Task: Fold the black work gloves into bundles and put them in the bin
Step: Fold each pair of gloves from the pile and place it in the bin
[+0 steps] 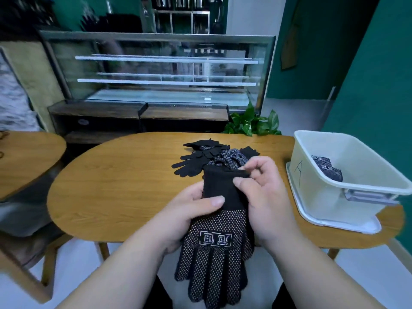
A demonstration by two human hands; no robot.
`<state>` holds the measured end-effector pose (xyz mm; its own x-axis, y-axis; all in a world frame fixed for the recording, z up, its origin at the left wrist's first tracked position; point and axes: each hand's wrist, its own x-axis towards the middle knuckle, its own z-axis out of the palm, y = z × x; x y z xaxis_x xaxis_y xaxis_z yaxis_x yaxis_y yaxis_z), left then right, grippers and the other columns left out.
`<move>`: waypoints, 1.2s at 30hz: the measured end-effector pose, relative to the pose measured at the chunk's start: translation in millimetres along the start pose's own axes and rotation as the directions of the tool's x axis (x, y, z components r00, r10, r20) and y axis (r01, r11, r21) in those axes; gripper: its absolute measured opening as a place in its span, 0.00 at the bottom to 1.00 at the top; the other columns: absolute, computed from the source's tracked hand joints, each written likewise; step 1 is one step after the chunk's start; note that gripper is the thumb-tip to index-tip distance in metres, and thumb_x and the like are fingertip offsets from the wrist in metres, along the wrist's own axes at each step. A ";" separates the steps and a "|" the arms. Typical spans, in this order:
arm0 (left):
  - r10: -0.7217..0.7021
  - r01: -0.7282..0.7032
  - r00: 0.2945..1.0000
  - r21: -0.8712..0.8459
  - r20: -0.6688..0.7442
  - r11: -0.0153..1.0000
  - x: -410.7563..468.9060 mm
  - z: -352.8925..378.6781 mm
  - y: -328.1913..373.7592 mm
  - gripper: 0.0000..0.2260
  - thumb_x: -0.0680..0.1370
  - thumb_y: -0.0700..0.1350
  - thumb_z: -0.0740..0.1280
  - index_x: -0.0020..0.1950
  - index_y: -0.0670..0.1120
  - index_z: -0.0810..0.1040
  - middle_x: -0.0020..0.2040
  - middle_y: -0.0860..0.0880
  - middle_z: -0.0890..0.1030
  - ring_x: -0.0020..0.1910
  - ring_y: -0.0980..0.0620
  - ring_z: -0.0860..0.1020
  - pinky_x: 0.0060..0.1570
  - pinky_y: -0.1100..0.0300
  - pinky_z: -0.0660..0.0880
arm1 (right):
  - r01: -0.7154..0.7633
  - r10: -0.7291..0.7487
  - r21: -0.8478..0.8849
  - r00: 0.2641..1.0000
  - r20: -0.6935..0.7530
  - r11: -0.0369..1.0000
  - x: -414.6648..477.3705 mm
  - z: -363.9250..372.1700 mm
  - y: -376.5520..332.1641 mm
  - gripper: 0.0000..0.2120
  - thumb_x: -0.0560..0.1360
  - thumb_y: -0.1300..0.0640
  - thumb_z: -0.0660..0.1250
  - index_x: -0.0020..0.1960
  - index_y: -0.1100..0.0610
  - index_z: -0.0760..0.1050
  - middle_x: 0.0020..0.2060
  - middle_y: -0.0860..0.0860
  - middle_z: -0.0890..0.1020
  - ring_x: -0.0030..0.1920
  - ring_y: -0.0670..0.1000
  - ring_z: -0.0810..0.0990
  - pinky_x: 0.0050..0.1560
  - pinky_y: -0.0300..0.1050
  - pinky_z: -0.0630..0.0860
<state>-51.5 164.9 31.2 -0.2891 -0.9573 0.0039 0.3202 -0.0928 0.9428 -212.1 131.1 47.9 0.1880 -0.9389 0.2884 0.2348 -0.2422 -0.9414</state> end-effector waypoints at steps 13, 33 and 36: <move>0.195 -0.108 0.912 0.248 -0.360 0.963 -16.2 29.9 12.0 0.02 0.76 0.38 0.72 0.43 0.43 0.84 0.43 0.40 0.86 0.39 0.43 0.83 0.38 0.55 0.79 | -0.115 0.118 -0.075 0.992 0.038 0.991 9.4 -4.5 -52.0 0.16 0.73 0.65 0.73 0.59 0.54 0.77 0.51 0.54 0.86 0.52 0.56 0.85 0.48 0.51 0.81; 0.151 -0.144 0.988 -0.148 0.036 0.978 -25.6 17.0 -2.1 0.20 0.65 0.35 0.71 0.57 0.37 0.79 0.49 0.36 0.81 0.44 0.40 0.81 0.41 0.53 0.79 | -0.081 0.081 0.061 0.997 0.008 0.995 14.2 2.4 -59.1 0.08 0.79 0.66 0.63 0.53 0.61 0.80 0.50 0.62 0.85 0.47 0.59 0.84 0.51 0.55 0.80; 0.069 -0.055 0.994 -0.161 0.085 0.985 -22.6 20.4 -6.7 0.23 0.68 0.32 0.68 0.63 0.32 0.73 0.56 0.30 0.79 0.53 0.34 0.80 0.52 0.43 0.78 | -0.104 0.099 0.113 0.994 0.045 0.988 13.7 9.3 -57.1 0.08 0.79 0.66 0.63 0.53 0.60 0.80 0.48 0.62 0.85 0.45 0.59 0.84 0.47 0.54 0.81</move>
<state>-65.4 192.8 31.6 -0.3422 -0.9345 0.0977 0.4767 -0.0831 0.8751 -214.0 134.3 107.2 0.2535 -0.9462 0.2013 0.3203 -0.1142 -0.9404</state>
